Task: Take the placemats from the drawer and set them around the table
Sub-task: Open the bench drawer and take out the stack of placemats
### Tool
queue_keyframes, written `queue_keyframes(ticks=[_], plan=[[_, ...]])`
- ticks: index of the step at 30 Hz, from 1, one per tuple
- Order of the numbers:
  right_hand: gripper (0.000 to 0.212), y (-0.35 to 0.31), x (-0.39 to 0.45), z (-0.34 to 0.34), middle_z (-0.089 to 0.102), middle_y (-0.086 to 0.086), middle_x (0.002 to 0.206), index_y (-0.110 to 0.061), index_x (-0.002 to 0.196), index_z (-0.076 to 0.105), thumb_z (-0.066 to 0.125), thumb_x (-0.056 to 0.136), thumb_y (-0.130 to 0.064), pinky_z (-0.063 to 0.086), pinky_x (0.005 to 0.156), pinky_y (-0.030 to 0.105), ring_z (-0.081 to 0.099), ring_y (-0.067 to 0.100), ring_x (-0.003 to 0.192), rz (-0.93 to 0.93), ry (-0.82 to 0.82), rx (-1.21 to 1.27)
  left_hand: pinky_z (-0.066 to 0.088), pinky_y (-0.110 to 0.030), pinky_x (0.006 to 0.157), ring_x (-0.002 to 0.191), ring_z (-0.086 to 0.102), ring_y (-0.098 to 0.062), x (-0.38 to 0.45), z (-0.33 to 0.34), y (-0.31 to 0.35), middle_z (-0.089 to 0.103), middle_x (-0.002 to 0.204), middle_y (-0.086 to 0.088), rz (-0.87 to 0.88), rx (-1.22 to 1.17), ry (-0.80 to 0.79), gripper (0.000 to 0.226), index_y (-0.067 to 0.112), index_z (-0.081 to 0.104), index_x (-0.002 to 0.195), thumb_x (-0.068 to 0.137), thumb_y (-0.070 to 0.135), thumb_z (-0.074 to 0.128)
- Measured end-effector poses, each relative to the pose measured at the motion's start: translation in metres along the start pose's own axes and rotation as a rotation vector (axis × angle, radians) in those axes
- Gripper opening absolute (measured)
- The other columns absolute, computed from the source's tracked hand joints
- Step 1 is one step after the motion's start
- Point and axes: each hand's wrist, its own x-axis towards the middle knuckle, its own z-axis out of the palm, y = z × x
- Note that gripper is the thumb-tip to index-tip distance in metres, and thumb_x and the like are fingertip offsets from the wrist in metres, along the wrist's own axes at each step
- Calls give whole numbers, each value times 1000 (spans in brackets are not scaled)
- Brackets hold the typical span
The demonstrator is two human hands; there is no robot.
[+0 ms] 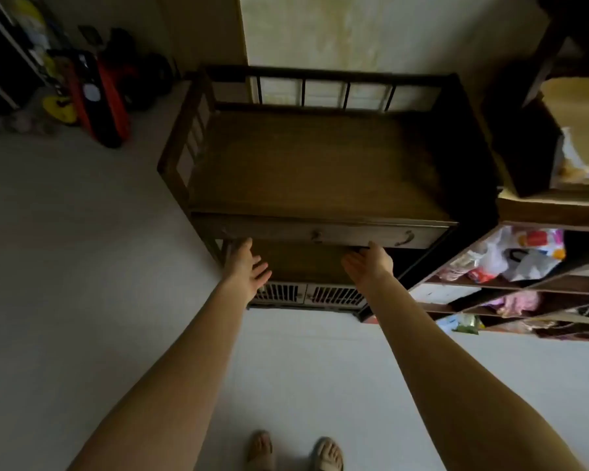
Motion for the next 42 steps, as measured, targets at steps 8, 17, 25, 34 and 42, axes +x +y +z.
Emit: queue_keyframes(ticks=[8,17,25,34,42], plan=[[54,21,70,25,56,15,130,-13,138,47,37,98,-48,45,101,41,55,32,119,87,-121,534,26,-53,112,140,32,-37,61,26,-5,31,153,-19,-63,-521,-45,66,14,21,152,99,50,35],[48,27,72,25,59,14,106,-15,126,53,39,96,-50,51,88,45,57,30,91,91,-211,636,31,-61,107,143,27,-35,64,28,-11,29,155,-14,-59,-653,-123,75,18,26,151,93,65,33],[52,49,43,-8,58,17,123,-15,131,50,37,96,-51,48,96,52,58,36,112,90,-142,535,29,-64,108,145,21,-36,30,8,-41,21,158,-12,-77,-701,-104,83,22,19,153,88,71,35],[48,82,1,-45,61,14,111,-13,116,56,41,94,-53,47,97,53,61,33,102,141,-102,565,27,-63,109,145,23,-34,-11,-24,-73,26,157,-11,-88,-710,-61,86,22,22,153,86,73,38],[69,78,-43,-53,49,14,129,-10,138,40,54,88,-55,45,101,52,53,37,119,97,-192,433,50,-51,95,134,36,-39,-48,-6,-66,30,148,-16,-44,-322,-68,64,22,36,144,89,35,66]])
